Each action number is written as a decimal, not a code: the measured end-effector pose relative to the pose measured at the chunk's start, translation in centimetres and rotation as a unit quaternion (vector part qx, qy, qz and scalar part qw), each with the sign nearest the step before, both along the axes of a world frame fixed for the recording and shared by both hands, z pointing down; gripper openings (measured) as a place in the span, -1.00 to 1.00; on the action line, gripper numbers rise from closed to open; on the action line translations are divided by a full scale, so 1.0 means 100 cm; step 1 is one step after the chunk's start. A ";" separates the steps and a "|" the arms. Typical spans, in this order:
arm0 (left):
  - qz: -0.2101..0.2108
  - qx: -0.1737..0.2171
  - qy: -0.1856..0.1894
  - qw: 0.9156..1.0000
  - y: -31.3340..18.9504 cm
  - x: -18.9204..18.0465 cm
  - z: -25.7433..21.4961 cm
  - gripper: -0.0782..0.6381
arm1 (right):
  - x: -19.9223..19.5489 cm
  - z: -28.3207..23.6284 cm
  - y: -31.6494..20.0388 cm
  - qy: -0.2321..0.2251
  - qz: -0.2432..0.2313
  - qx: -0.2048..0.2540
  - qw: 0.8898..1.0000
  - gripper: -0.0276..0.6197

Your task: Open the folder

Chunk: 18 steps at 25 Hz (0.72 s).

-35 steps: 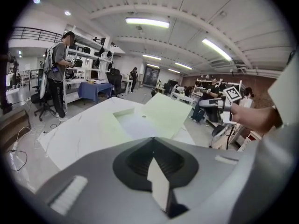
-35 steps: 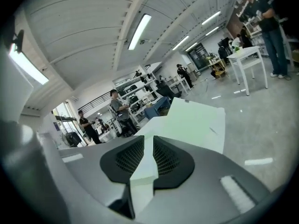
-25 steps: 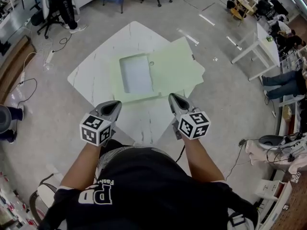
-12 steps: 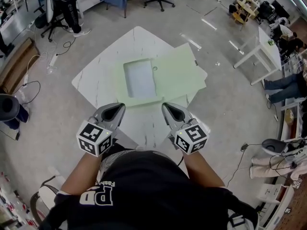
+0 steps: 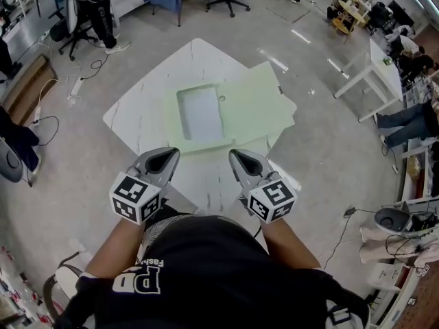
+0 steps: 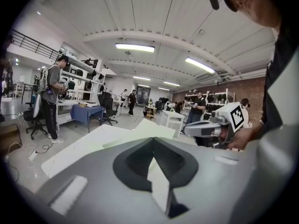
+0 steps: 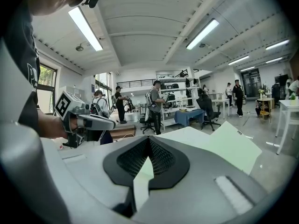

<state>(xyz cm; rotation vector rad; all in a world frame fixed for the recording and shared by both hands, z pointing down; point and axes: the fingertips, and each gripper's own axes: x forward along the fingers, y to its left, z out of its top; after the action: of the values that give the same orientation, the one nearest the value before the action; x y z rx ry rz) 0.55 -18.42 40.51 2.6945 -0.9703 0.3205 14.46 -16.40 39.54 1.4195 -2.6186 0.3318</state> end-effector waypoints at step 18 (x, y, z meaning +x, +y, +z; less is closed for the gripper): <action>0.001 0.006 -0.005 1.000 -0.002 -0.002 -0.003 -0.64 | -0.003 0.000 -0.003 -0.003 -0.001 -0.001 1.000 -0.91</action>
<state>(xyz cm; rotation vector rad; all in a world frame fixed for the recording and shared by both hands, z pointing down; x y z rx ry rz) 0.39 -18.58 40.16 2.7085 -0.9743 0.3285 14.14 -16.67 39.58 1.4182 -2.6231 0.3400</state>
